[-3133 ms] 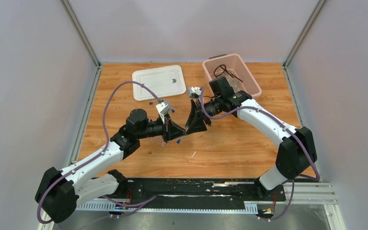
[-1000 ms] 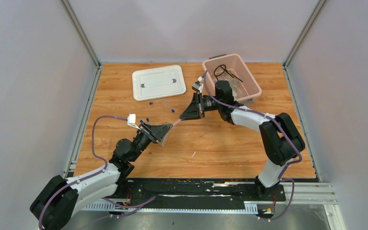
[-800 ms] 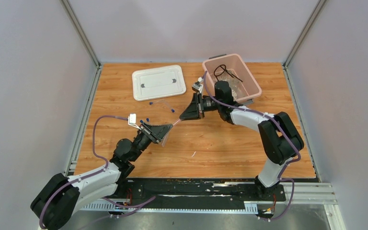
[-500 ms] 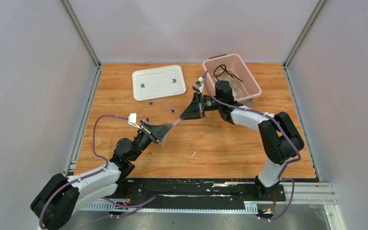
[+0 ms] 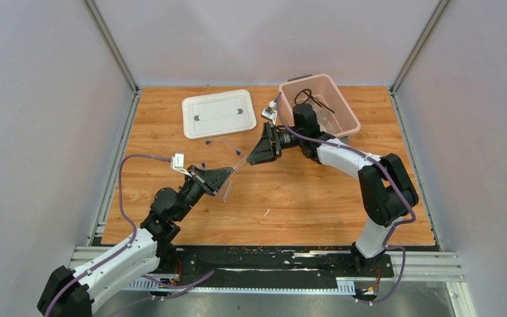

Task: Organize the chemistry lab equipment
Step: Pick up the test tube at the center of the board.

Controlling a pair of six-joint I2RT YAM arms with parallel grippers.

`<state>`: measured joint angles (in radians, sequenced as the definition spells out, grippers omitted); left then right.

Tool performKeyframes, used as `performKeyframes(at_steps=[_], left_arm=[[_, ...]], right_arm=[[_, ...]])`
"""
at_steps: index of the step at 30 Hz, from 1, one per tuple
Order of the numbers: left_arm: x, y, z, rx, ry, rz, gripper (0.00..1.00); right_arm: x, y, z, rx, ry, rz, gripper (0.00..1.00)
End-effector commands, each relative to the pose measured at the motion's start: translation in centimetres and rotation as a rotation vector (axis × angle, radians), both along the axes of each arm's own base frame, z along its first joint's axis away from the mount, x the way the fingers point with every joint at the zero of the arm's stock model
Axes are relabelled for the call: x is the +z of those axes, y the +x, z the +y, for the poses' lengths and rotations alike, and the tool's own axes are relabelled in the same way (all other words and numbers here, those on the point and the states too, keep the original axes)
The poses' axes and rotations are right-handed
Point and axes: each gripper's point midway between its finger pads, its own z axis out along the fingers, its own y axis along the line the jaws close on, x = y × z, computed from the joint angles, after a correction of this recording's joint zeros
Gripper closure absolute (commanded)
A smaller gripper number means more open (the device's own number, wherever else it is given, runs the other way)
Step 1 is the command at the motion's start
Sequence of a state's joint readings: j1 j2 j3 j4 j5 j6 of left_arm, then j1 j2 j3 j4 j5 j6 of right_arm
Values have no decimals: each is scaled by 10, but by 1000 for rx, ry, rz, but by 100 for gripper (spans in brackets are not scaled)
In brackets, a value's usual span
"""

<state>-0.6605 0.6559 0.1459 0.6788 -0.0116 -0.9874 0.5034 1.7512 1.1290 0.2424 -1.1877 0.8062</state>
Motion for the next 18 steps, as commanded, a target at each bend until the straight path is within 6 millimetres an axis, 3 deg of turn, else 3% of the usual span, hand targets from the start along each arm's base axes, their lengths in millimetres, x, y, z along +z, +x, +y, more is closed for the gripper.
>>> performKeyframes(at_steps=[1, 7, 11, 18], left_arm=[[-6, 7, 9, 53, 197, -6, 100], [-16, 11, 17, 66, 417, 28, 100], [-22, 14, 19, 56, 539, 55, 100], [-42, 27, 39, 102, 806, 158, 100]], right_arm=[[6, -6, -2, 102, 41, -130, 28], [4, -17, -7, 211, 85, -183, 27], [2, -17, -9, 219, 65, -226, 26], [-2, -12, -10, 201, 14, -303, 25]])
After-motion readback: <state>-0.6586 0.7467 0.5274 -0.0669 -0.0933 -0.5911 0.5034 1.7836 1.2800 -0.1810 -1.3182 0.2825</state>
